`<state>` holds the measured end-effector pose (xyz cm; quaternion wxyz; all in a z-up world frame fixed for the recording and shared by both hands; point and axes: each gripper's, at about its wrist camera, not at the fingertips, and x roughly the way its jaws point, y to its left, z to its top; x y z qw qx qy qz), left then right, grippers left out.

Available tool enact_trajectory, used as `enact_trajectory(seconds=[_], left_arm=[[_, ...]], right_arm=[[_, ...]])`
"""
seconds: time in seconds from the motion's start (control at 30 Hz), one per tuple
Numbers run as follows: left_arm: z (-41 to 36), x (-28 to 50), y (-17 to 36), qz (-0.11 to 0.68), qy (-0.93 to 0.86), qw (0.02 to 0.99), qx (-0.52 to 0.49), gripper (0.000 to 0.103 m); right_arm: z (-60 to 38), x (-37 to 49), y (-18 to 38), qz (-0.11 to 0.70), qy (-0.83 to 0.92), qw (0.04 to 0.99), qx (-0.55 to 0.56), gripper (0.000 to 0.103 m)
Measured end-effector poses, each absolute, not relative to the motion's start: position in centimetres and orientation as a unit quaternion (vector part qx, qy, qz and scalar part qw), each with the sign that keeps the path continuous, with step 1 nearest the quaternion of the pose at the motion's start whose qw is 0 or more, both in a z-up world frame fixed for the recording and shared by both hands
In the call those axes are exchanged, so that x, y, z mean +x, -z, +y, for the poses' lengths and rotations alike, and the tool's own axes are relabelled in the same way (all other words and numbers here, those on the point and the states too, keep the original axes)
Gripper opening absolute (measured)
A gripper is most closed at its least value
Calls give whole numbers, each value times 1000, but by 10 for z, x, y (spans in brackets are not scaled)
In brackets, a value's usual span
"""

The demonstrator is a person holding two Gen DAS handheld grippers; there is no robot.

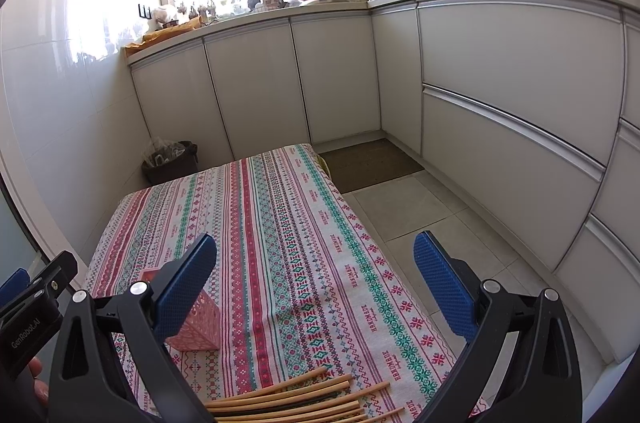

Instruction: Organize utensils

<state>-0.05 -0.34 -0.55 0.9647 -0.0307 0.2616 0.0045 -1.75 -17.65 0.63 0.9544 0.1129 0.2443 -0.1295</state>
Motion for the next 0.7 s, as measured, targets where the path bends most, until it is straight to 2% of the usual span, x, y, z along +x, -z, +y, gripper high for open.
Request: enact_trajectory(seconds=[0.7], left_arm=[[-6,1,6,268,-1,963,-28,96]], right_arm=[[-176,-15,-5,247,129,954,113,96]])
